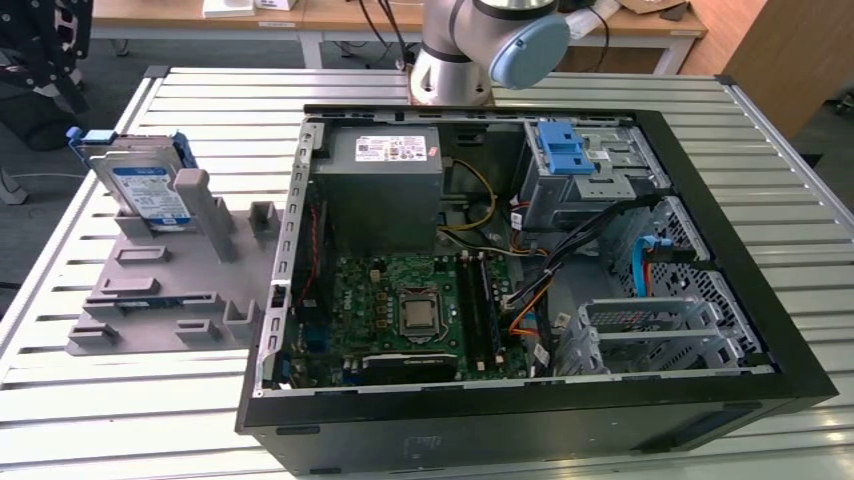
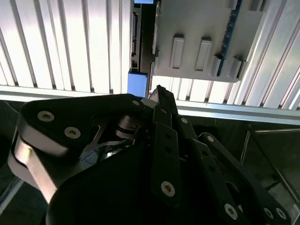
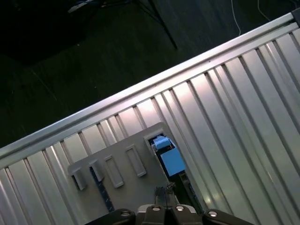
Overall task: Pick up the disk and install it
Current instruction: 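Pick up the disk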
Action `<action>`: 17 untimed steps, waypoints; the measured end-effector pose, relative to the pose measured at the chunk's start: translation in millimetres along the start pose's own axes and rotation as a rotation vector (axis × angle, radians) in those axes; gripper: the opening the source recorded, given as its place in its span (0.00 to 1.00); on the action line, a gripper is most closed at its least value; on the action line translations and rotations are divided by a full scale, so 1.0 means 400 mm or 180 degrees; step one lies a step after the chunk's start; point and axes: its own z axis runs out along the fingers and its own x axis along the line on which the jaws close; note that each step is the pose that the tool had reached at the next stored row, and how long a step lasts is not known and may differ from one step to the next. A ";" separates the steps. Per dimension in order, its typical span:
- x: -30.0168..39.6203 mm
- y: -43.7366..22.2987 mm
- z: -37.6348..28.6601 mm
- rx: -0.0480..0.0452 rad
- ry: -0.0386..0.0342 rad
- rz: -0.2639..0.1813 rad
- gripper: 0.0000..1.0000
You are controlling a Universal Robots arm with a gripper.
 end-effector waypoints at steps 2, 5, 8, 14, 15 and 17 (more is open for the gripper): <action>0.000 0.000 0.000 -0.0003 0.0005 -0.0118 0.11; 0.000 0.000 0.000 -0.0007 0.0013 -0.0281 0.11; 0.000 0.000 0.000 -0.0011 0.0019 -0.0434 0.11; 0.000 0.000 0.000 -0.0018 0.0032 -0.0735 0.11; 0.000 0.000 0.000 -0.0019 0.0035 -0.0780 0.11; 0.000 0.000 0.000 -0.0021 0.0039 -0.0867 0.11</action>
